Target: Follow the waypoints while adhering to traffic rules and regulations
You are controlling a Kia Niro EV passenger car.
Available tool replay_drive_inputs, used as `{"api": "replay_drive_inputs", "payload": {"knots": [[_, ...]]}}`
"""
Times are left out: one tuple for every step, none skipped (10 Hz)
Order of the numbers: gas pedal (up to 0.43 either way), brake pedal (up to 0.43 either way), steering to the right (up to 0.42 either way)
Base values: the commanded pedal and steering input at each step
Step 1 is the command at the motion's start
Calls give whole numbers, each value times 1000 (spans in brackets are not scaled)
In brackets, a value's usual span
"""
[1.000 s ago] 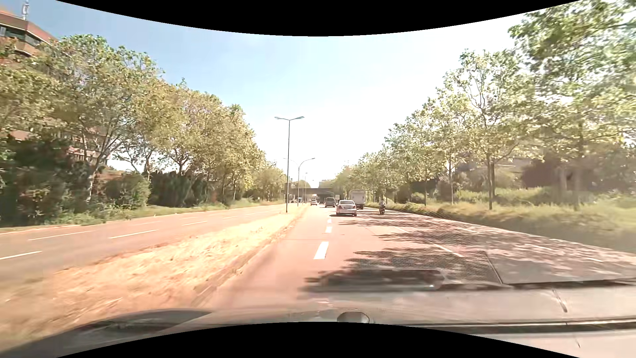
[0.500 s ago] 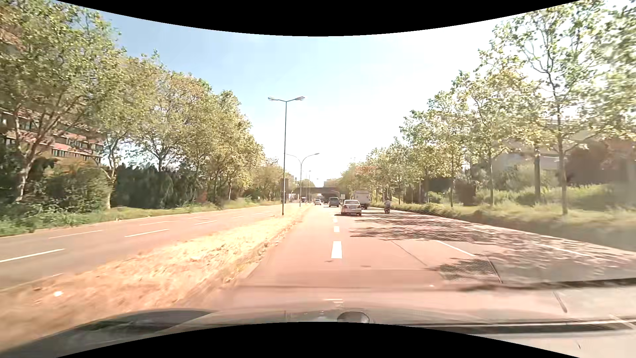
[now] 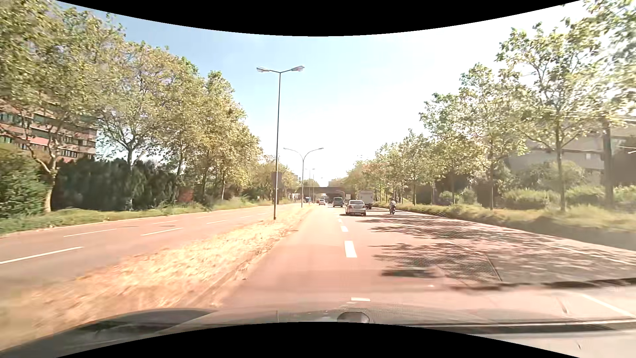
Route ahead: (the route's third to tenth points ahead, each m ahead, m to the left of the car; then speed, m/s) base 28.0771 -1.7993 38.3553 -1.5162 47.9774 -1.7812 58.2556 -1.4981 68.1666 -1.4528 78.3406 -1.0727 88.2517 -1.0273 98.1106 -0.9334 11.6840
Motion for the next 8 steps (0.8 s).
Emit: {"api": "replay_drive_inputs", "payload": {"knots": [[130, 0, -7], [130, 0, -6], [130, 0, -4], [130, 0, -3], [130, 0, -3], [130, 0, -3], [130, 0, -3], [39, 0, -3]]}}
